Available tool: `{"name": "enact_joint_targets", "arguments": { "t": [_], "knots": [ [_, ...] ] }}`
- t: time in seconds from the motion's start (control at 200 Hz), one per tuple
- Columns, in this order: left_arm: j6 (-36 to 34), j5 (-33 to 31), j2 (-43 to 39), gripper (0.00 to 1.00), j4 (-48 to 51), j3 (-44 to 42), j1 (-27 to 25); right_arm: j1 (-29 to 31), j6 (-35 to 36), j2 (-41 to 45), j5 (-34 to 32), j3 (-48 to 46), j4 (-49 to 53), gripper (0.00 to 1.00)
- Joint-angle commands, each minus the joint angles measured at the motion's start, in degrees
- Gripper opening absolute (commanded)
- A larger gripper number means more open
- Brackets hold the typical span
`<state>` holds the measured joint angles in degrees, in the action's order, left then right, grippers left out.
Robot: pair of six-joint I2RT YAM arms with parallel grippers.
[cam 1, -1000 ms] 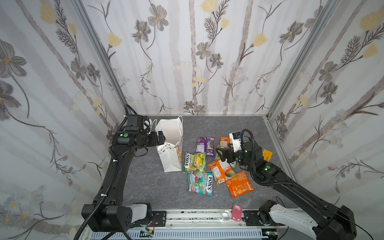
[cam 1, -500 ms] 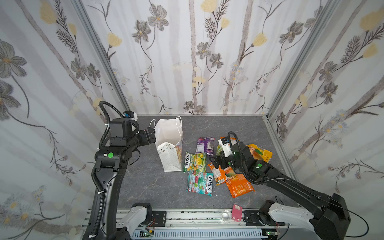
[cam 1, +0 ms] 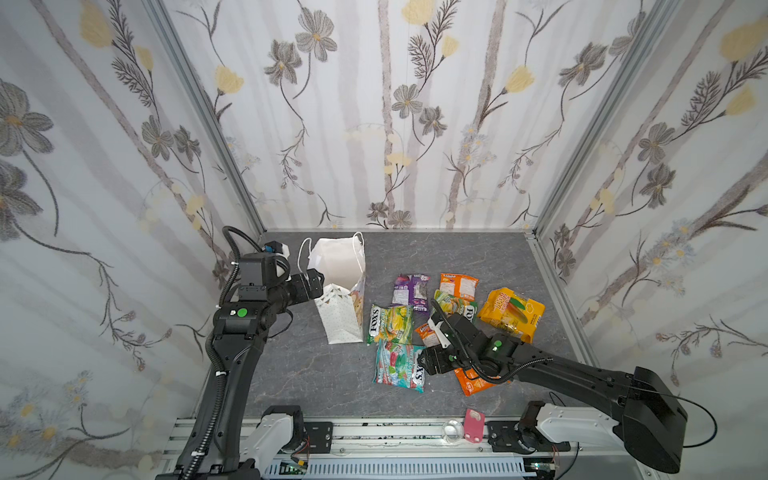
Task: Place the snacks into the paper bag
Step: 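Hold the bag open with left gripper while right gripper reaches toward mint packet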
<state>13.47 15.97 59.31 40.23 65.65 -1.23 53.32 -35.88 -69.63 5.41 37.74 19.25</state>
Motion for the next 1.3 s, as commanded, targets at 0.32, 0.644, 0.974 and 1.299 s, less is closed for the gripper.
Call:
{"name": "enact_joint_targets", "arguments": {
  "t": [0.32, 0.644, 0.974, 1.299],
  "knots": [
    [1.2, -2.5, 1.9, 1.0, 0.7, 1.4, 0.9, 1.4, -8.9, -1.5, -2.5, -8.5, -16.8, 0.87],
    [2.7, -0.5, 2.1, 0.89, 0.3, 0.1, 1.0, 2.4, -11.1, -3.9, -1.5, -10.6, -23.9, 0.78],
    [1.0, -0.5, 3.7, 0.87, 2.8, 1.5, 1.0, 4.5, -12.5, -1.8, -5.3, -4.0, -10.6, 0.74],
    [0.7, -0.4, 3.5, 0.87, 2.2, 1.3, 1.0, 5.5, -12.5, -4.4, -4.9, -4.0, -16.0, 0.69]
  ]
}}
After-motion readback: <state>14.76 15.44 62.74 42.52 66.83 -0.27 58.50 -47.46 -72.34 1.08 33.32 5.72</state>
